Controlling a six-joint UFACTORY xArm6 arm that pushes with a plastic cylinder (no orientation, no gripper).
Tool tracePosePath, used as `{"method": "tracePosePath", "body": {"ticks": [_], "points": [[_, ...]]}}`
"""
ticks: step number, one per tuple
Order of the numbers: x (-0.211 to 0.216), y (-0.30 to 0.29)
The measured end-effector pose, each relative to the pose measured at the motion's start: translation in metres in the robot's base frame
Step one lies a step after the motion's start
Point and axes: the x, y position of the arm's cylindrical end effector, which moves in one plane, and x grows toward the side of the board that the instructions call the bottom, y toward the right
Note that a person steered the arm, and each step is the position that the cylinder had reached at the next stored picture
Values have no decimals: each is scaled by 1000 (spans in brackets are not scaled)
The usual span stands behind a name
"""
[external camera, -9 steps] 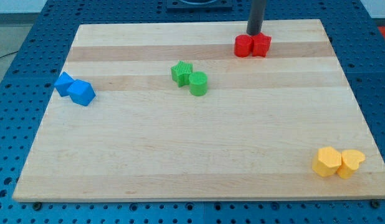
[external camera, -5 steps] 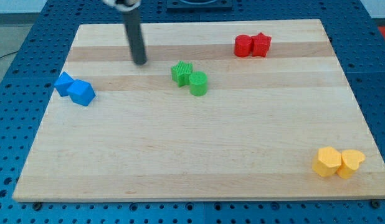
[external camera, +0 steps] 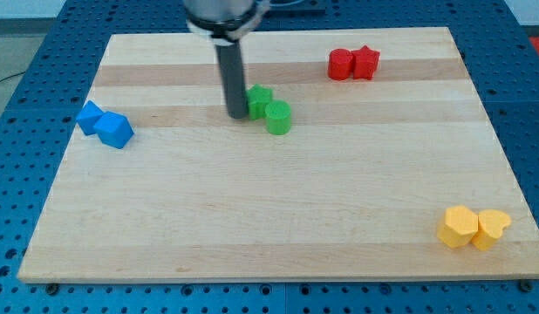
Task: Move the green star to the bottom left of the red circle
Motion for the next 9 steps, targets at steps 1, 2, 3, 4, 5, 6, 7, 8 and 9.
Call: {"method": "tracePosePath", "body": {"ticks": [1, 2, 3, 4, 5, 6, 7, 8, 9], "points": [[0, 17], [-4, 31], [-39, 31], [-69, 31], [-76, 34], [-76, 40], [-76, 51], [-76, 51], [-76, 65]]}}
